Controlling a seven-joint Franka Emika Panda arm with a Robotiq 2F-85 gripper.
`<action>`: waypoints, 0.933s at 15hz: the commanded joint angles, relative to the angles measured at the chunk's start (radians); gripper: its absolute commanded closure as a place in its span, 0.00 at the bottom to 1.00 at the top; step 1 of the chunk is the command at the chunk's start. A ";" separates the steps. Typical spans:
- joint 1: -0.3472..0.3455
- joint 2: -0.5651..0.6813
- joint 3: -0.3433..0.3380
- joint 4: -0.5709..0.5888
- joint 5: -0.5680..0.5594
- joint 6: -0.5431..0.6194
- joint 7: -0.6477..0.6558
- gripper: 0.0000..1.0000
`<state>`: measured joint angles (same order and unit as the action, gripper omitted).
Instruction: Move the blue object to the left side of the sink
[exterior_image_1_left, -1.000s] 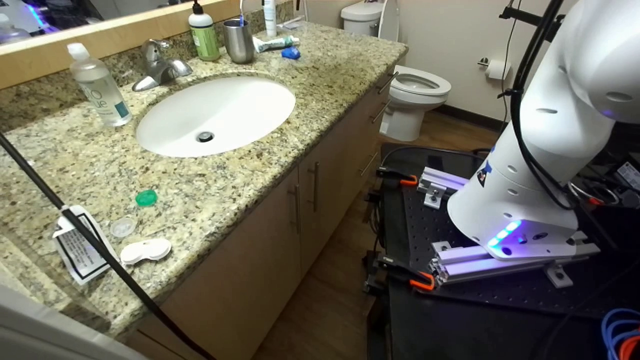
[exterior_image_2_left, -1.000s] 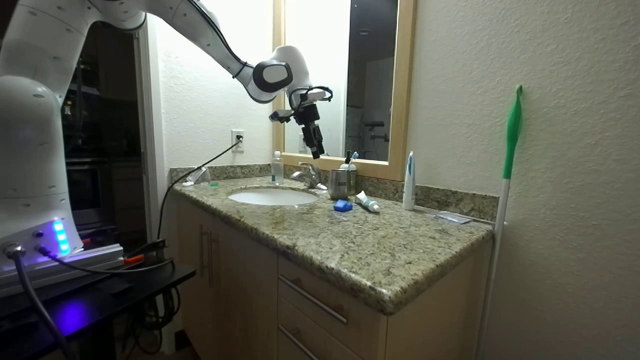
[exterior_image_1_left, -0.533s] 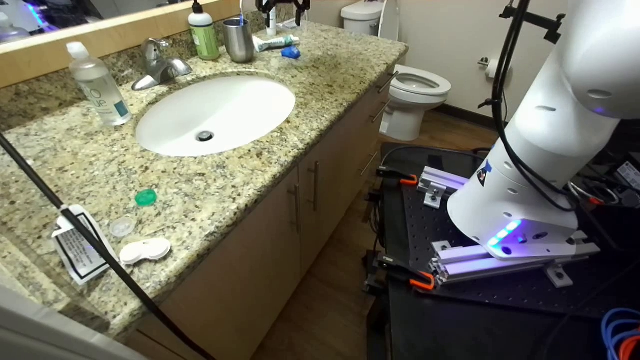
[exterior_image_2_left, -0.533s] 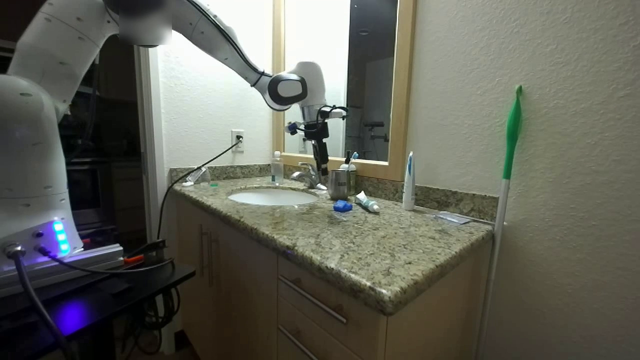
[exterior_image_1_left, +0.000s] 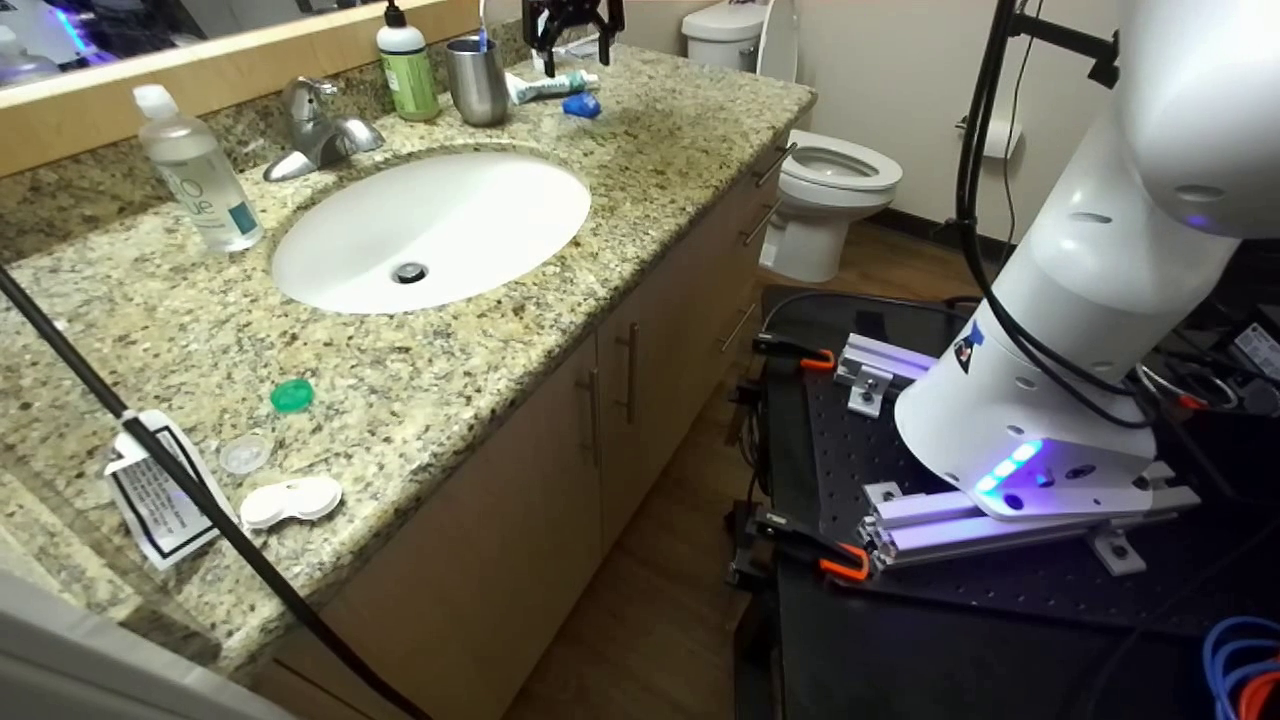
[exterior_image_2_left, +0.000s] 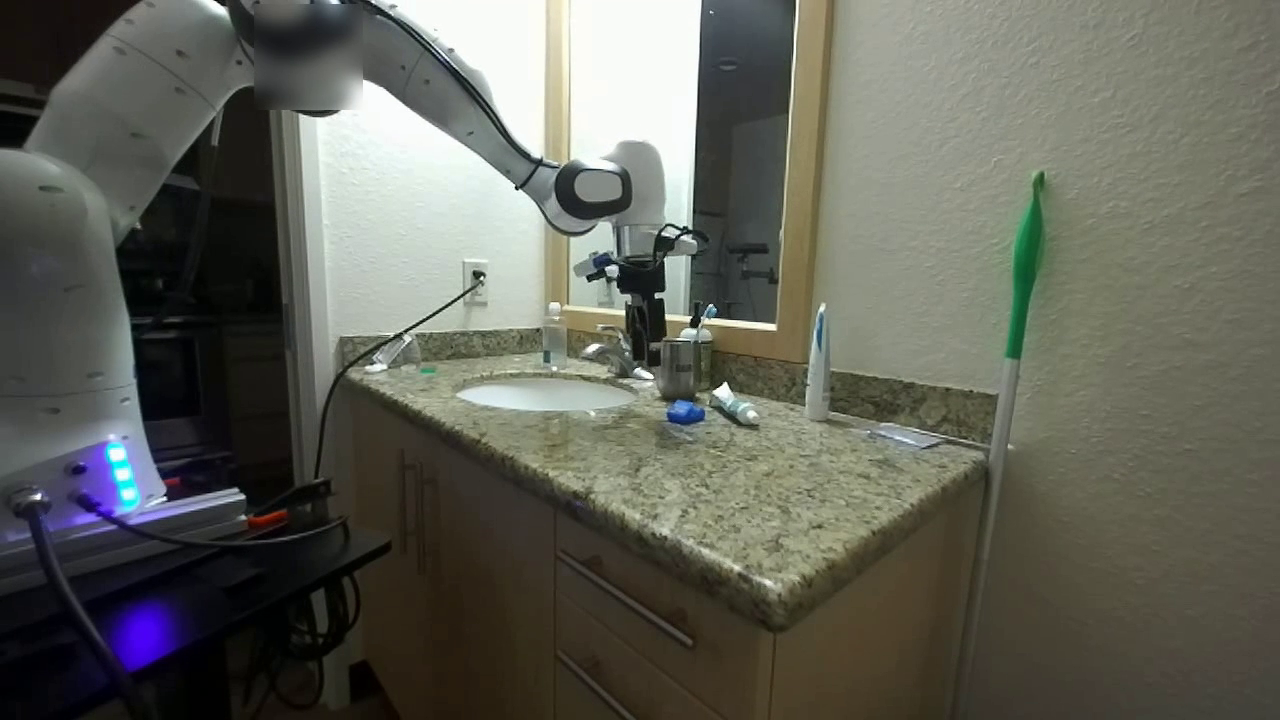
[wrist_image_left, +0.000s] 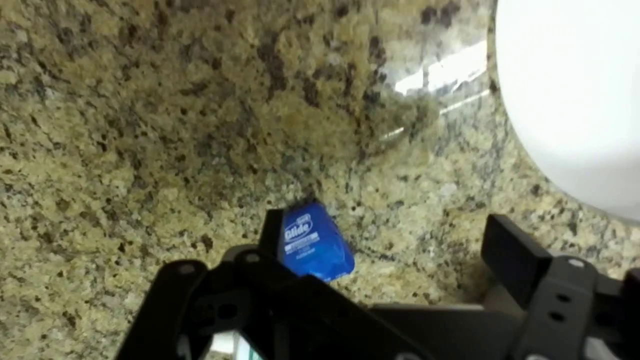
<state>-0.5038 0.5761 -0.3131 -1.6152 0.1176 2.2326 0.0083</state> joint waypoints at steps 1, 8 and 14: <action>-0.064 0.098 0.022 0.158 -0.024 -0.171 -0.159 0.00; -0.063 0.138 0.006 0.170 -0.072 0.005 -0.120 0.00; -0.097 0.187 0.047 0.203 0.038 0.007 -0.077 0.00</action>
<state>-0.5915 0.7616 -0.2778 -1.4195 0.1685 2.2430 -0.0752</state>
